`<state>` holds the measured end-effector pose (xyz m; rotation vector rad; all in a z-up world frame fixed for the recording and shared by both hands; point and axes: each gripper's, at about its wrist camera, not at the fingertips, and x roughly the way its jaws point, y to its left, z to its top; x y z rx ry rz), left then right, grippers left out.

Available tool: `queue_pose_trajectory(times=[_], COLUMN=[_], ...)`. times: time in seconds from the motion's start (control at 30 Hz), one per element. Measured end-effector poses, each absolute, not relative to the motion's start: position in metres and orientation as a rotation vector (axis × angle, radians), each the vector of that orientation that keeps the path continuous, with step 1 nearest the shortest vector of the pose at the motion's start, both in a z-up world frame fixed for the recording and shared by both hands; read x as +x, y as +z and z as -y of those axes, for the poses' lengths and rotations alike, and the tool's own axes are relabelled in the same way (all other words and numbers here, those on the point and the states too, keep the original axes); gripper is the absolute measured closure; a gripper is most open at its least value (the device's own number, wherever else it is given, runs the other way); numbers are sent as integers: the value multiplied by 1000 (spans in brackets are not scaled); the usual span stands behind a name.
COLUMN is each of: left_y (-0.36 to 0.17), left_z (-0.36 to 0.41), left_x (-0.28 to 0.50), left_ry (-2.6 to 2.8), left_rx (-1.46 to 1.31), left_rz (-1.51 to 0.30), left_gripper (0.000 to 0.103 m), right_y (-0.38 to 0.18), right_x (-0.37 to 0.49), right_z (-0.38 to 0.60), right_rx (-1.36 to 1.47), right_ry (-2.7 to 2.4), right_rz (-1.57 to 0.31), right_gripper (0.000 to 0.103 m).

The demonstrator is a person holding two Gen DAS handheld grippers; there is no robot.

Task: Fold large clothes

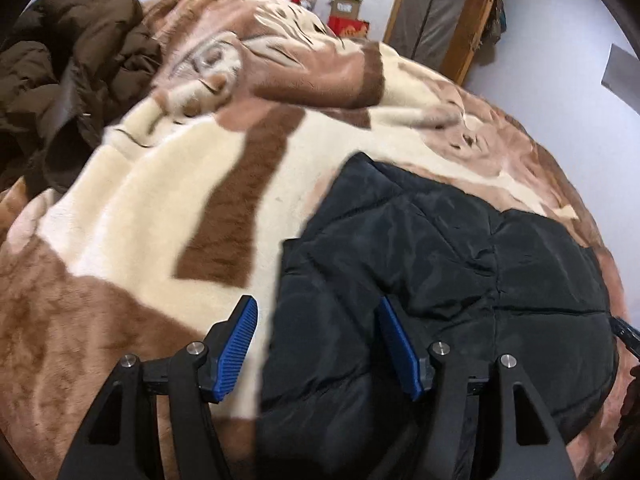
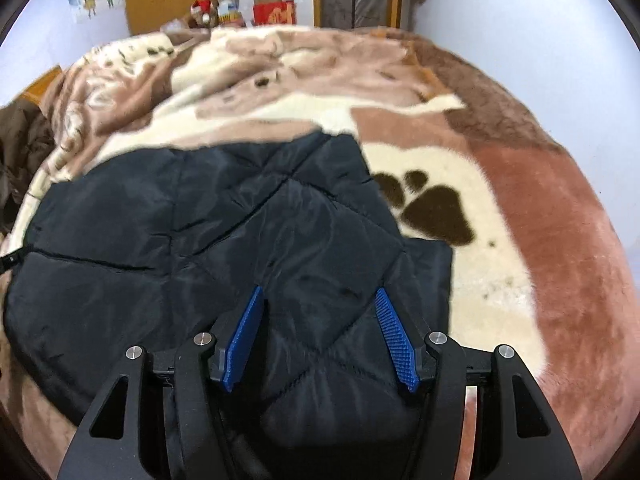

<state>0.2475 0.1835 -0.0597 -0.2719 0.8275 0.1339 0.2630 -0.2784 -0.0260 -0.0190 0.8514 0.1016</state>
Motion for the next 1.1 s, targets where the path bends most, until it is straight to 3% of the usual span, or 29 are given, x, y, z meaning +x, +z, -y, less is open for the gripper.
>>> queue_pose_trajectory(times=[0.1,0.2,0.57,0.7,0.97,1.1], left_y=[-69,-90,-108,-113,-109,-116], left_z=[-199,-207,-198,-202,-206,-206], left_x=[239,241,278,282,270,282], left_ry=[158,147,69,39,-3,-10], left_rx=[-300,-342,-390,-428,-480,-490], left_rz=[-852,-901,-946,-961,-929,-942], left_gripper=[37,36,35,31,33,27], right_y=[-36,-53,-78,-86,-89,-96], right_x=[244,239,273,281,272,281], right_z=[299,313,341,346,359,362], right_rx=[34,80,282,324,392,408], right_ry=[95,92,128,158,205,230], right_rz=[-877,-920,-982,-1012,-1018,-1027], right_gripper=[44,37,30,25,25,23])
